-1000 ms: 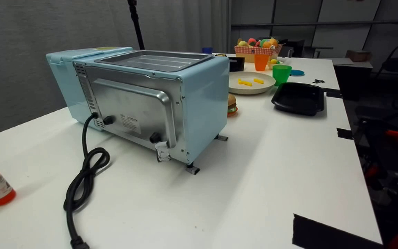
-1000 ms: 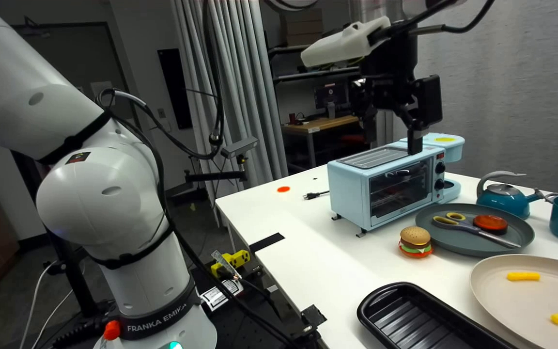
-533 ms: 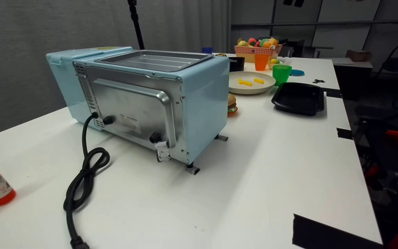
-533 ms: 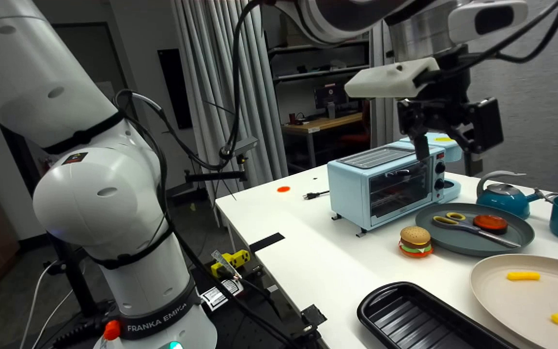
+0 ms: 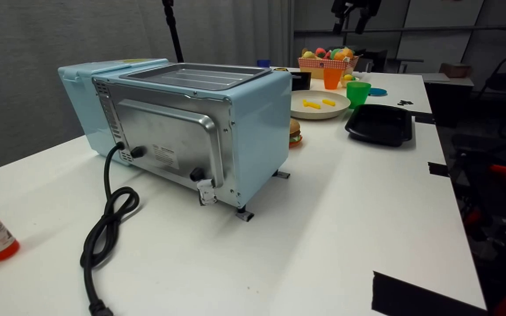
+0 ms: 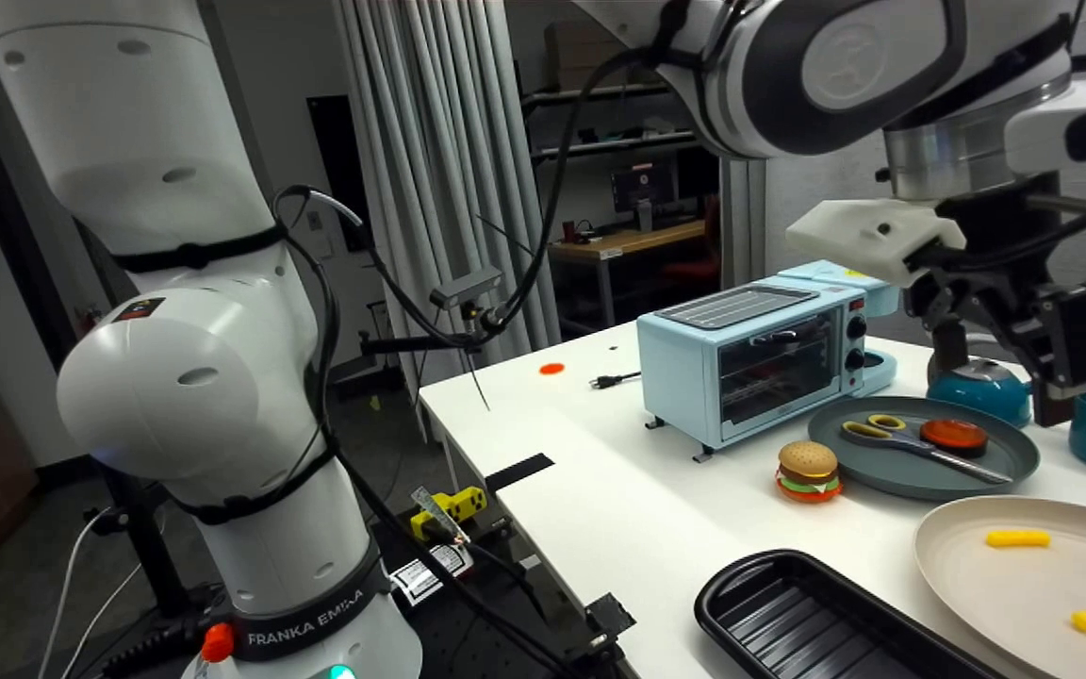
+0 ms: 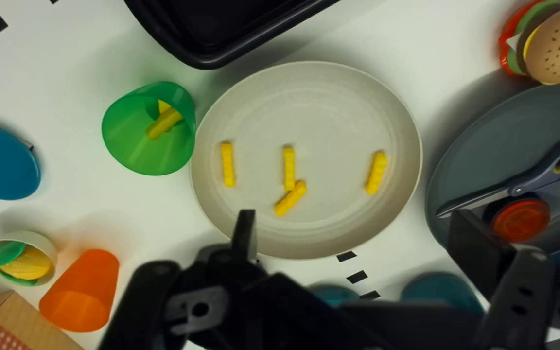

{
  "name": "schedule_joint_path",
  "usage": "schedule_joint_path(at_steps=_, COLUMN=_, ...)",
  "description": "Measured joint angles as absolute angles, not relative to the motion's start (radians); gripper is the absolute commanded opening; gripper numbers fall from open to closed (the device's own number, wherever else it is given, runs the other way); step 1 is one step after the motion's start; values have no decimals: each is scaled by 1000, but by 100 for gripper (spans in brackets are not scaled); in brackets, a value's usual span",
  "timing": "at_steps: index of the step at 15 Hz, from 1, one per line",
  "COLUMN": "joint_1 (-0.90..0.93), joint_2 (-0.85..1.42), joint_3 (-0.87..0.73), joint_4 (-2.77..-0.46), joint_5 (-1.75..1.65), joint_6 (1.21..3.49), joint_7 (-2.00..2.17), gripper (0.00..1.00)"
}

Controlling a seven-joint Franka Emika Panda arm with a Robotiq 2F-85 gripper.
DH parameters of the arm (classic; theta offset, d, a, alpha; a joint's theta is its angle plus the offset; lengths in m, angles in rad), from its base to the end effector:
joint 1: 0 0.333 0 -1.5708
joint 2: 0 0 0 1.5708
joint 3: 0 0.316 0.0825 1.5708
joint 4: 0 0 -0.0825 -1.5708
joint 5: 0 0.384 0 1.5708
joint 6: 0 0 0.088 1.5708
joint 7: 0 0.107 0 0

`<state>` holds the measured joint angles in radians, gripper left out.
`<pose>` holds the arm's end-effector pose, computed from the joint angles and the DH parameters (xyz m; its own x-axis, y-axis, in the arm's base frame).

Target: Move the fries from the plate to the green cup

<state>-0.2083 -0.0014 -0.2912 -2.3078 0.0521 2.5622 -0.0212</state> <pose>0.4687 -0.2566 0.3713 0.8383 -0.4830 0.2529 -0.4913 -0.8703 -0.0337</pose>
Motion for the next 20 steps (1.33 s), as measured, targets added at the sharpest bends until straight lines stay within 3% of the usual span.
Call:
schedule_joint_path(at_steps=11, joint_1=-241, joint_2=326, joint_3=-286, joint_4=-1965, joint_5=132, joint_6=2448, joint_7=182, gripper=100)
schedule_joint_path(at_steps=20, joint_1=-249, joint_2=359, joint_3=-280, joint_4=-1926, joint_5=146, joint_6=2435, joint_7=188, gripper=100)
